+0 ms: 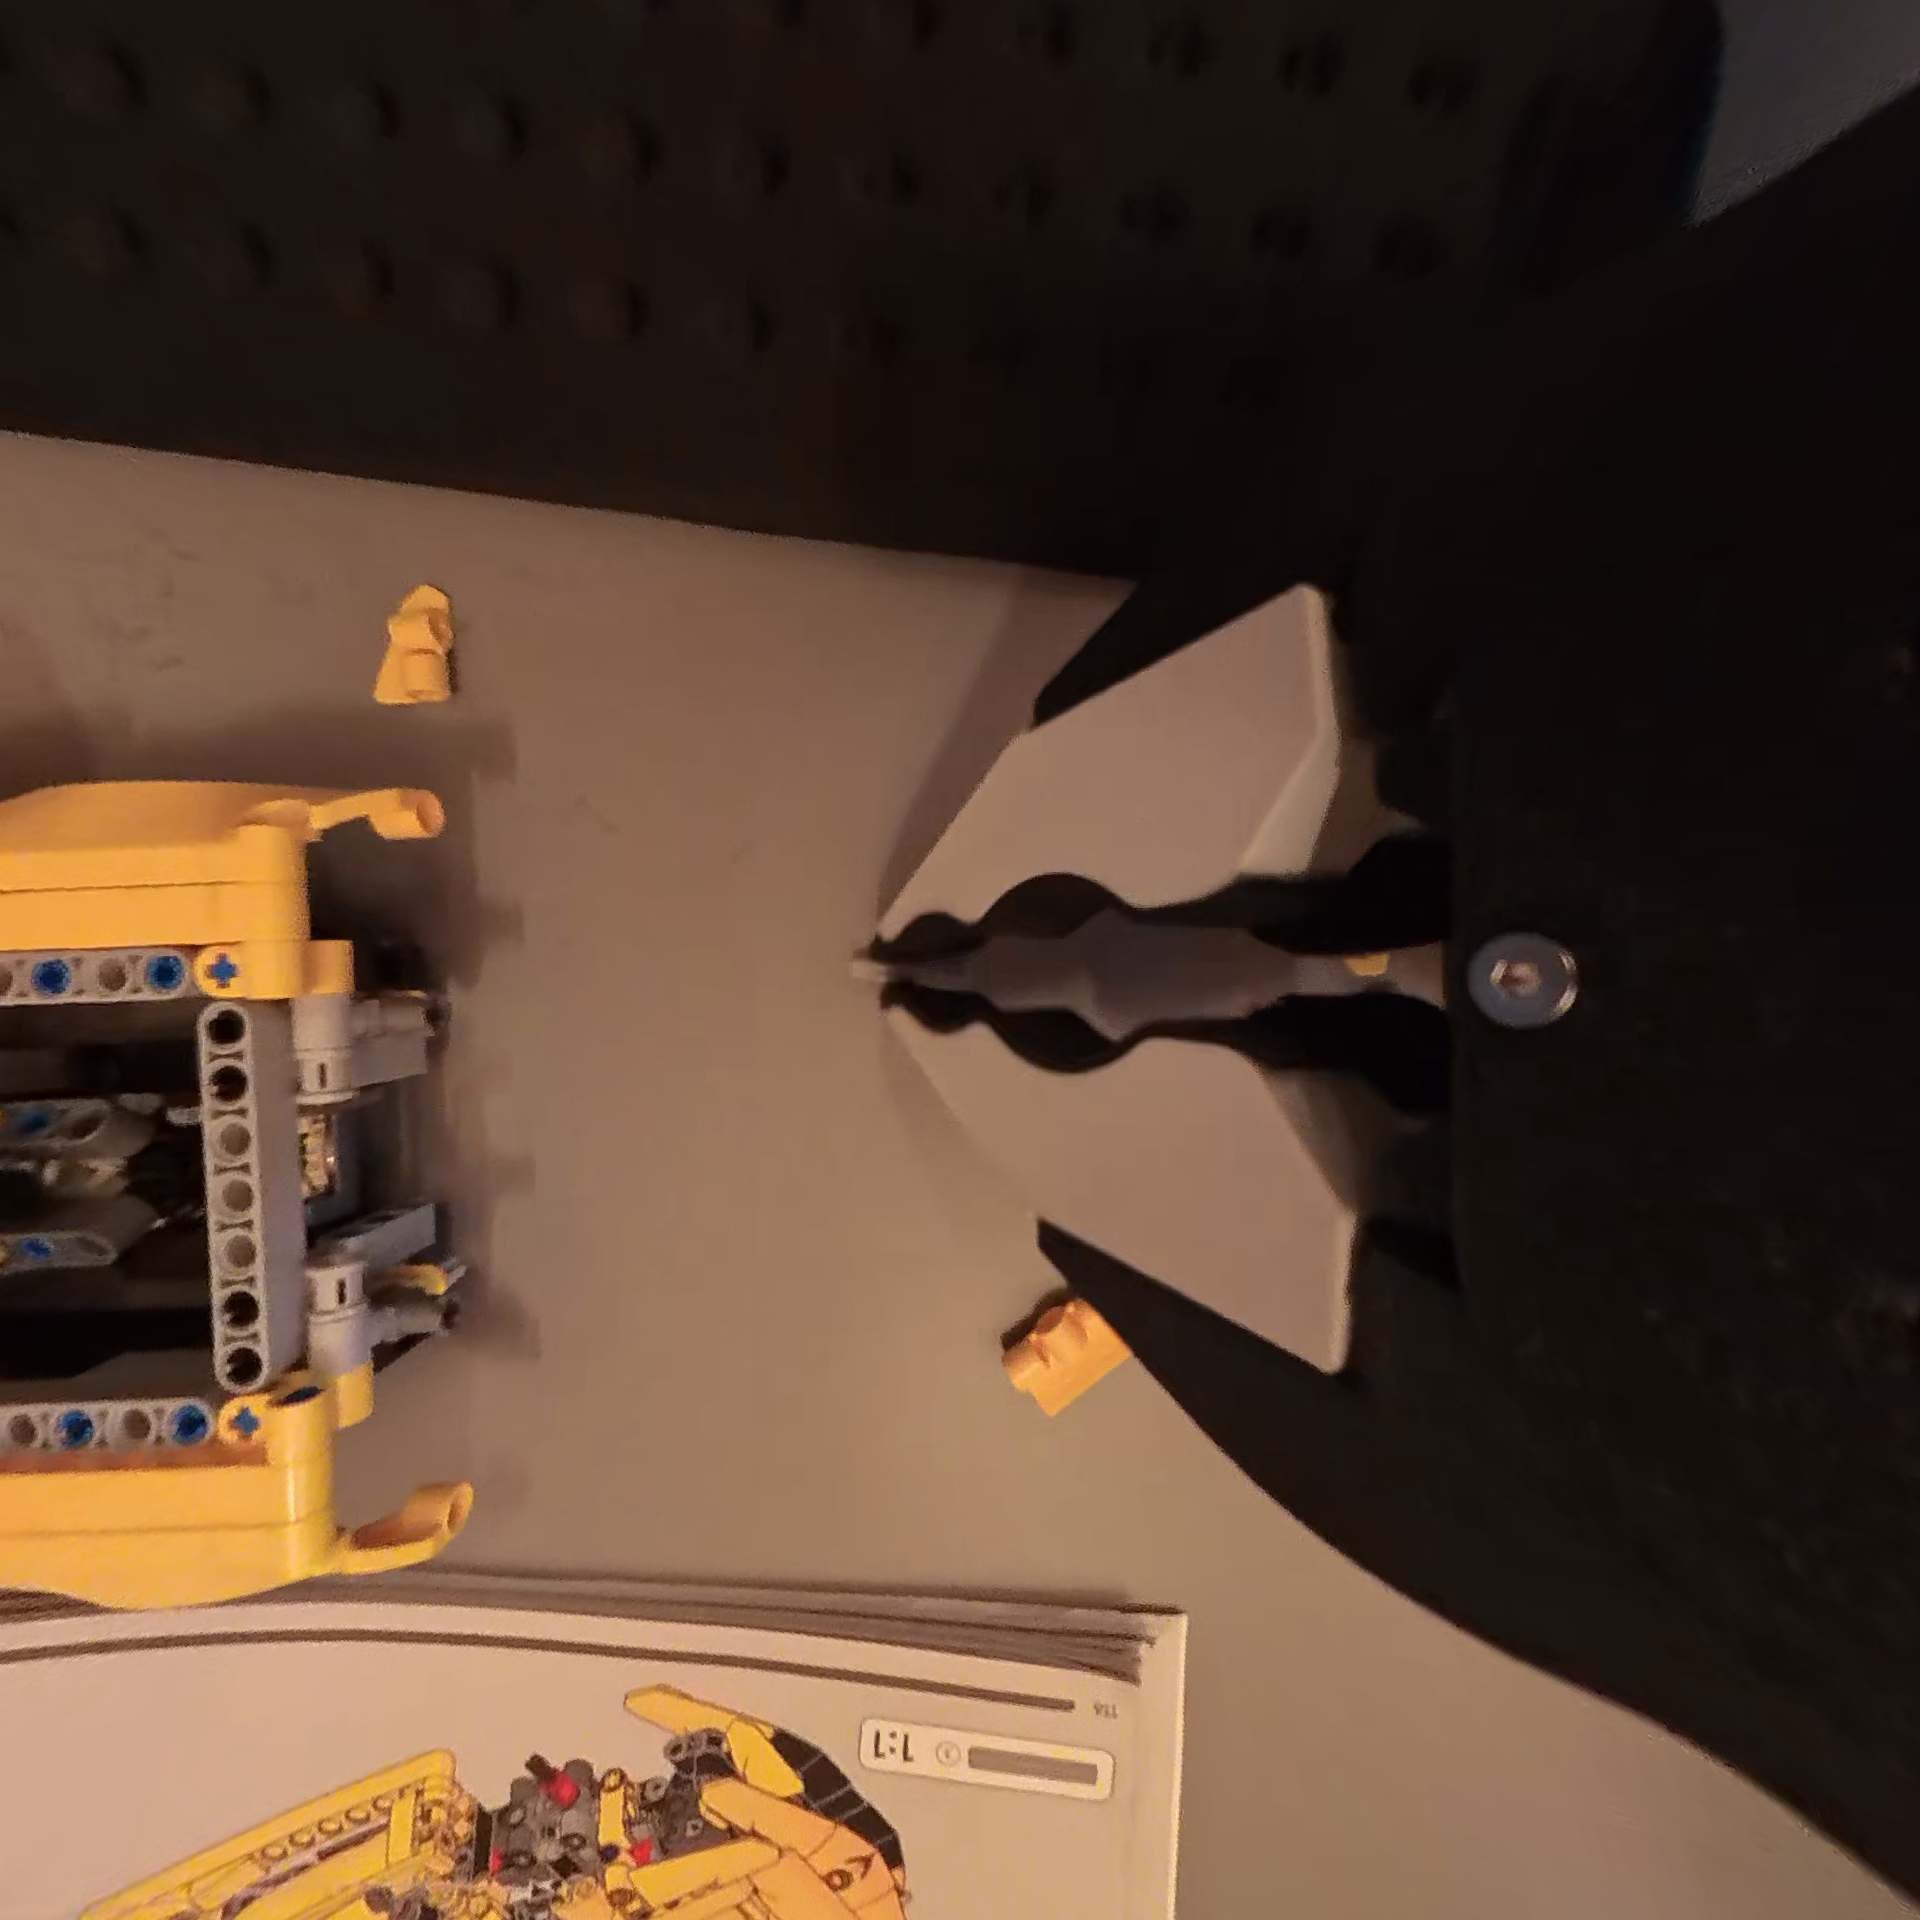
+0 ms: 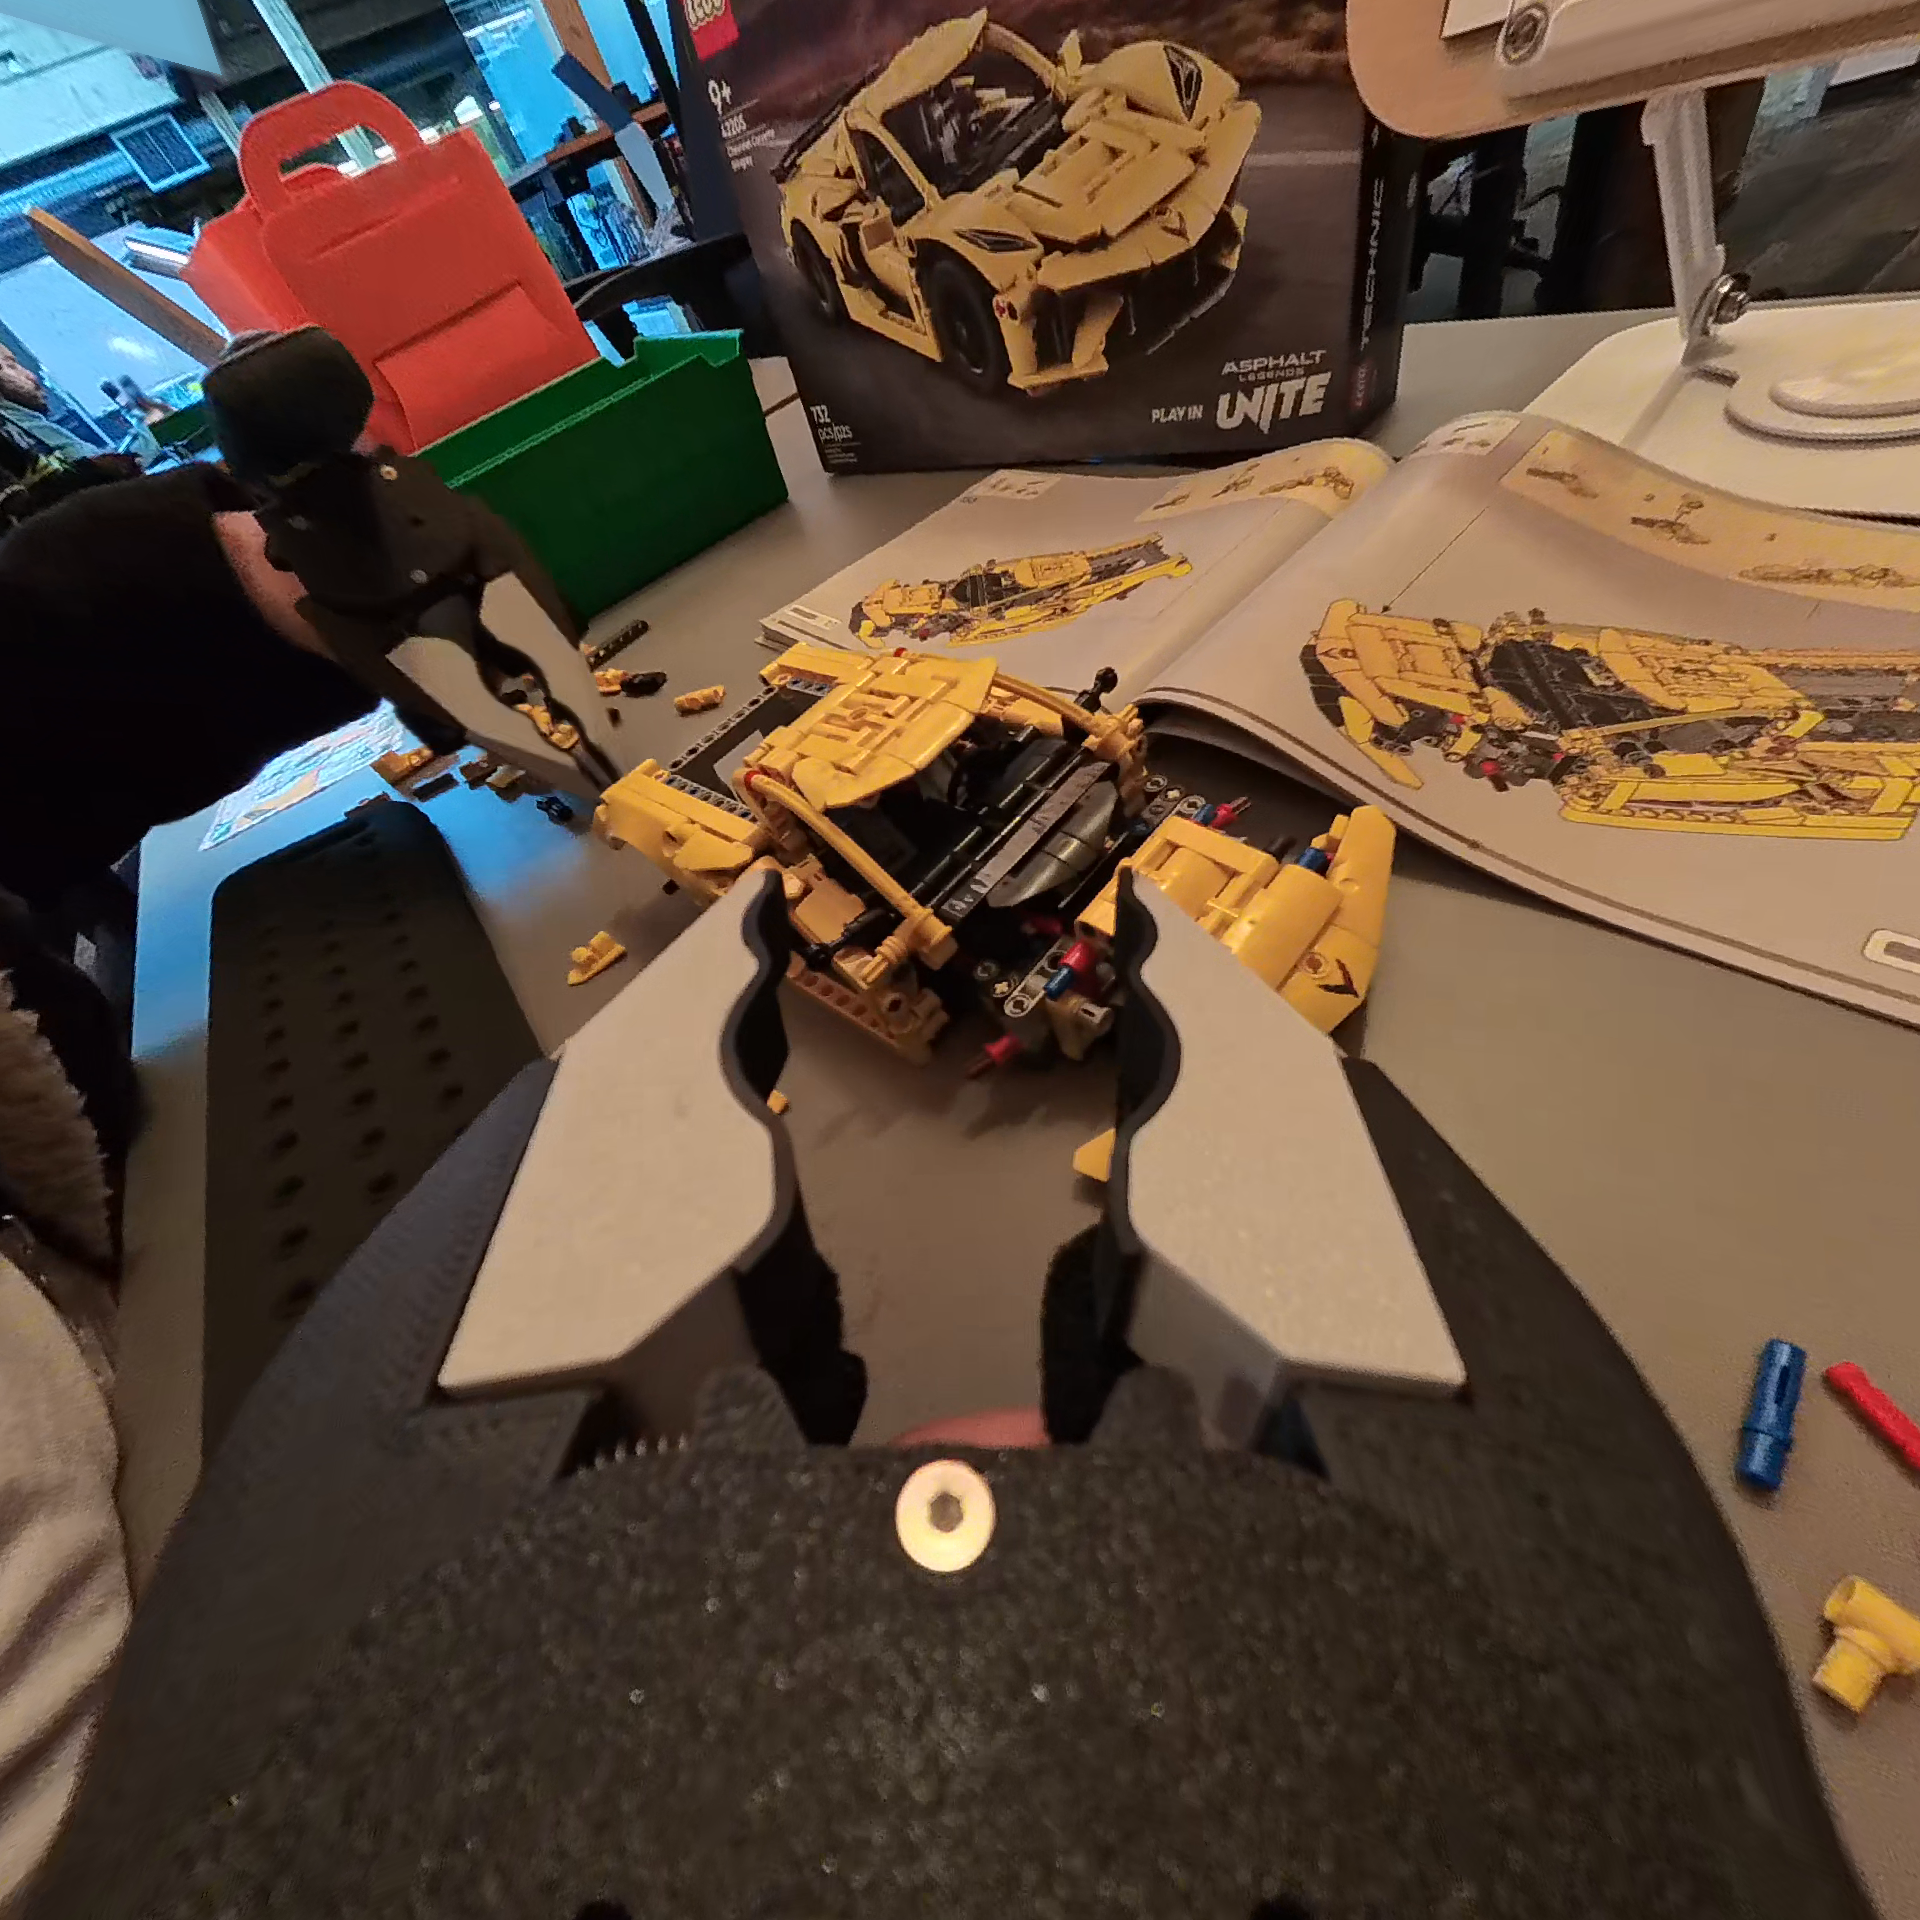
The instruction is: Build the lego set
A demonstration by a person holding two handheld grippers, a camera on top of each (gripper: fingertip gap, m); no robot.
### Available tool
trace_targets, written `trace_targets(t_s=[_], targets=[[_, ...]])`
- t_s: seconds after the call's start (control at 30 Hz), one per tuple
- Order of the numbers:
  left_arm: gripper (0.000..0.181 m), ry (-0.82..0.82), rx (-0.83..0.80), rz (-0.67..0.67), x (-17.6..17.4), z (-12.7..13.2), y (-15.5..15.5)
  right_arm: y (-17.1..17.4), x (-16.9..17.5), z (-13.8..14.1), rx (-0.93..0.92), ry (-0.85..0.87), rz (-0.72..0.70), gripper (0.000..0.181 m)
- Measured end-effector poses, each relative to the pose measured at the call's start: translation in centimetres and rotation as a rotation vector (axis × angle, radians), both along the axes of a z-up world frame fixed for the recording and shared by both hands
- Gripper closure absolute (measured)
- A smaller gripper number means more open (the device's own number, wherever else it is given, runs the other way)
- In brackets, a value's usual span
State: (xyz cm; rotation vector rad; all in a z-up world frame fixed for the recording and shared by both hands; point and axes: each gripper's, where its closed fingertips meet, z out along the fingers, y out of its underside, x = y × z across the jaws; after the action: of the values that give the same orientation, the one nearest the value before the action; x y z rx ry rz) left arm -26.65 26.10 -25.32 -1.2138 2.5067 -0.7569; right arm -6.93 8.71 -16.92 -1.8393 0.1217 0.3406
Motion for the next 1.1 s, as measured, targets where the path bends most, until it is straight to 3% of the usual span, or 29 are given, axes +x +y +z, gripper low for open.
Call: trace_targets(t_s=[0.13, 0.27, 0.4, 0.5, 0.63, 1.1], targets=[[0.178, 0.093, 0.053, 0.021, -0.2, 0.1, 1.2, -0.1, 0.0, 0.2, 0.012, 0.011, 0.006, 0.121], [0.178, 0.014, 0.198, 0.031, 2.2, 2.4, 6.5, -0.1, 0.0, 0.4, 0.025, 0.025, 0.009, 0.121], [0.178, 0.113, 0.136, 0.036, 4.9, 3.1, 11.0, 0.0, -0.2, 0.5, 0.043, 0.034, 0.023, 0.122], [0.178, 0.174, 0.004, -0.025, 6.4, 2.8, 10.9, 0.1, -0.7, 0.4, 0.041, 0.026, 0.050, 0.122], [0.177, 0.340, 0.086, -0.097, 5.5, 0.2, 11.4, 0.0, -0.7, 0.5, 0.046, 0.019, 0.049, 0.123], [0.178, 0.422, 0.075, -0.120, 5.8, 0.3, 11.4, 0.1, -0.9, 0.4, 0.041, 0.029, 0.066, 0.124]])
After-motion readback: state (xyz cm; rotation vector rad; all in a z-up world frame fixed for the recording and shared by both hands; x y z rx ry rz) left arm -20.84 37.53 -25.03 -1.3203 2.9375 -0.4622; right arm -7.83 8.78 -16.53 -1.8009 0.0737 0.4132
